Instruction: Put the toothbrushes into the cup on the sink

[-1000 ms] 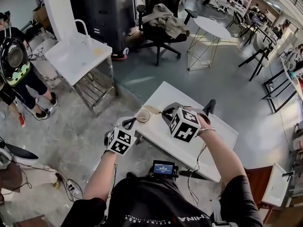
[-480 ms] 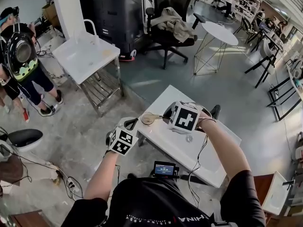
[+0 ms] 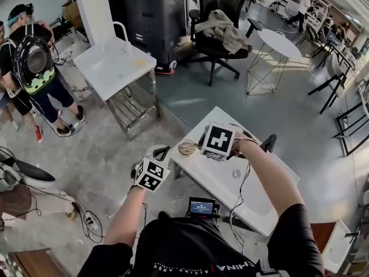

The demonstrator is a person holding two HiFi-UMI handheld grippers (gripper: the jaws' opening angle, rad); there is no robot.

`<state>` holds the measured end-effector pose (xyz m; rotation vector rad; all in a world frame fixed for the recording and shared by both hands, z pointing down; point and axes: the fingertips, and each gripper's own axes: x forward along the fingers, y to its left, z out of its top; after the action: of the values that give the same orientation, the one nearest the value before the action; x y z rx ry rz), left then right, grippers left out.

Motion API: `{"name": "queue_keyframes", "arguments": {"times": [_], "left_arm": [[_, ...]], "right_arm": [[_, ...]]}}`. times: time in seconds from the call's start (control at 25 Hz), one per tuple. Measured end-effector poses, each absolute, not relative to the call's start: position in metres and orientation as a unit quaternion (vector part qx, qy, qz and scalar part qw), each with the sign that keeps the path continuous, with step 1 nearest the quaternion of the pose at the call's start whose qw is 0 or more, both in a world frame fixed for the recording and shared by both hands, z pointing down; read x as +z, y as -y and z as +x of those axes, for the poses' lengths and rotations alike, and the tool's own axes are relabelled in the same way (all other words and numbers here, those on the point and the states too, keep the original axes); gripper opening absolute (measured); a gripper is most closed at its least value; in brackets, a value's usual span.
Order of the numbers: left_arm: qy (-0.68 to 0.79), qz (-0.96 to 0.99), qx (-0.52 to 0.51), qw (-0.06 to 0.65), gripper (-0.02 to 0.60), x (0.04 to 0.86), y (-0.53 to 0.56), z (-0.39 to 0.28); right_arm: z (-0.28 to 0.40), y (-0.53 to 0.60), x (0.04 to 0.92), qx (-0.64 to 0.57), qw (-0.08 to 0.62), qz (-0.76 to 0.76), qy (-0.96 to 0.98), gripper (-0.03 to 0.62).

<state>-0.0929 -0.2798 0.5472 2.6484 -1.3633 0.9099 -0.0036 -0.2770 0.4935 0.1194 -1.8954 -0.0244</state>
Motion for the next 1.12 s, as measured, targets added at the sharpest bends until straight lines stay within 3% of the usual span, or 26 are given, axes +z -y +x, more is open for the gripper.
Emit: {"name": "queue_keyframes", "arguments": {"times": [0.28,1.12], "left_arm": [[0.449,0.841,0.300,0.015,0.005,0.553,0.281,-0.089],[0.461,0.831,0.309,0.017,0.005,0.559,0.285,-0.090]], "right_arm": [[0.003,0.278,0.520,0.008,0.599,0.023,0.801,0.020],[-0.014,0.300,0.529,0.013,0.557,0.007,0.831,0.029]]}}
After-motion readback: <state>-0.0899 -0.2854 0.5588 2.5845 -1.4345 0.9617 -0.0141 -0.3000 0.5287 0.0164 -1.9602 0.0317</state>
